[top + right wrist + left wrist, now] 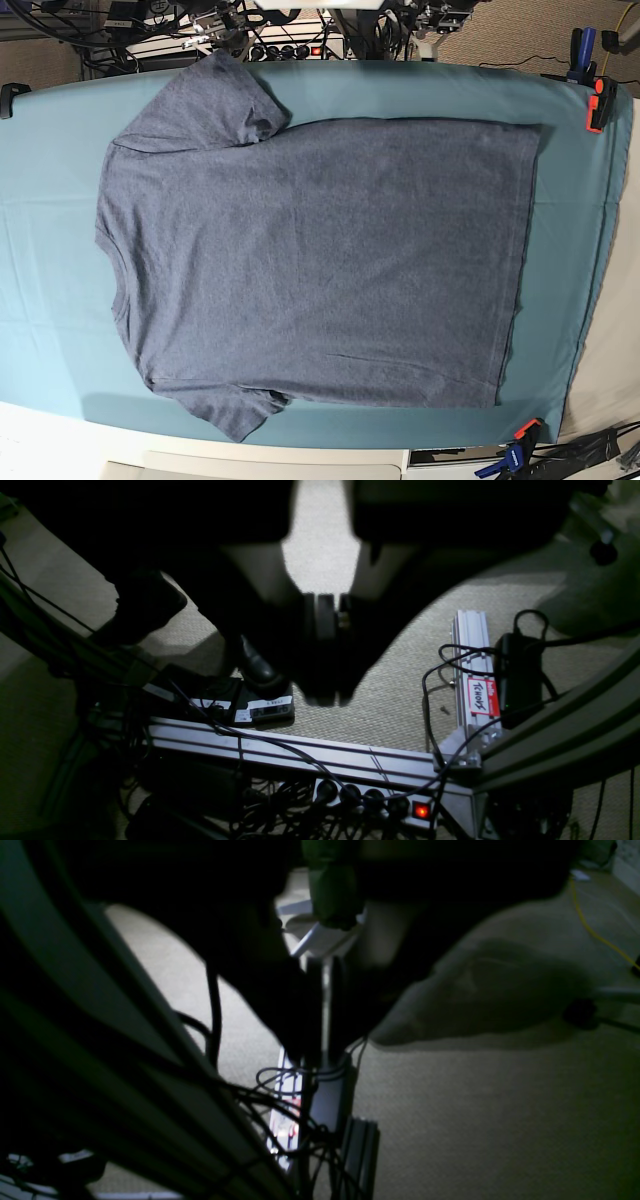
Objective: Fold the T-shirt properly
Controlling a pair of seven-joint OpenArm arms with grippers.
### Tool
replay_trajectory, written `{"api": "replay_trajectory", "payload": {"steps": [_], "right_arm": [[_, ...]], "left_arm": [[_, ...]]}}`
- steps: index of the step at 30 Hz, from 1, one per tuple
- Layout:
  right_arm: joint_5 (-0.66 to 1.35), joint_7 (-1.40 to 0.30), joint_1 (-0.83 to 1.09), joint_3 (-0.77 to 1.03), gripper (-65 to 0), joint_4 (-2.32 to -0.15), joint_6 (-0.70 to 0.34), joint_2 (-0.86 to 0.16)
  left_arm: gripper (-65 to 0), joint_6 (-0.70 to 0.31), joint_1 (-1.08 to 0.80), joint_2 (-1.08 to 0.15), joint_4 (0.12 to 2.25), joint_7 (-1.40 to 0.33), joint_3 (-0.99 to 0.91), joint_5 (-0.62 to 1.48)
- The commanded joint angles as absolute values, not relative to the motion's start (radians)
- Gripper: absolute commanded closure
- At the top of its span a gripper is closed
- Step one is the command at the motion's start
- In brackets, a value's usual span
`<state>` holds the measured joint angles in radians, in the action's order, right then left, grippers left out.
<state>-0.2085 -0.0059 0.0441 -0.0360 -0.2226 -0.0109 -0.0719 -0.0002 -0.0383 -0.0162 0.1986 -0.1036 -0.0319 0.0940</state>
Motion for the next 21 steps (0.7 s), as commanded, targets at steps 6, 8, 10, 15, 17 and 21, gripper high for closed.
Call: {"api": "replay_trajectory", "payload": {"steps": [6, 8, 10, 15, 17, 21], "right_arm": [[-0.203, 0.008, 0.041, -0.038, 0.0, -0.228, -0.006, -0.078], [-0.203, 0.008, 0.041, -0.038, 0.0, -0.228, -0.006, -0.078], [-0.203, 0.008, 0.041, -0.038, 0.0, -0.228, -0.006, -0.078], [-0.203, 0.011, 0.041, -0.038, 0.0, -0.228, -0.006, -0.078], [-0.203, 0.012, 0.041, -0.038, 0.0, -0.229, -0.006, -0.078], [-0.203, 0.011, 0.041, -0.038, 0.0, -0.229, -0.006, -0.078]], "left_arm": [[-3.3, -0.002, -0.039, -0.012, 0.208, -0.105, -0.029, 0.091], [-3.3, -0.002, -0.039, -0.012, 0.208, -0.105, -0.029, 0.091], [-3.3, -0.002, -0.039, -0.012, 0.208, -0.105, -0.029, 0.091], [-3.3, -0.002, -0.042, -0.012, 0.208, -0.105, -0.029, 0.091], [-3.3, -0.002, -0.050, -0.012, 0.208, -0.105, -0.029, 0.091], [-3.3, -0.002, -0.062, -0.012, 0.208, -0.105, -0.029, 0.091]]}}
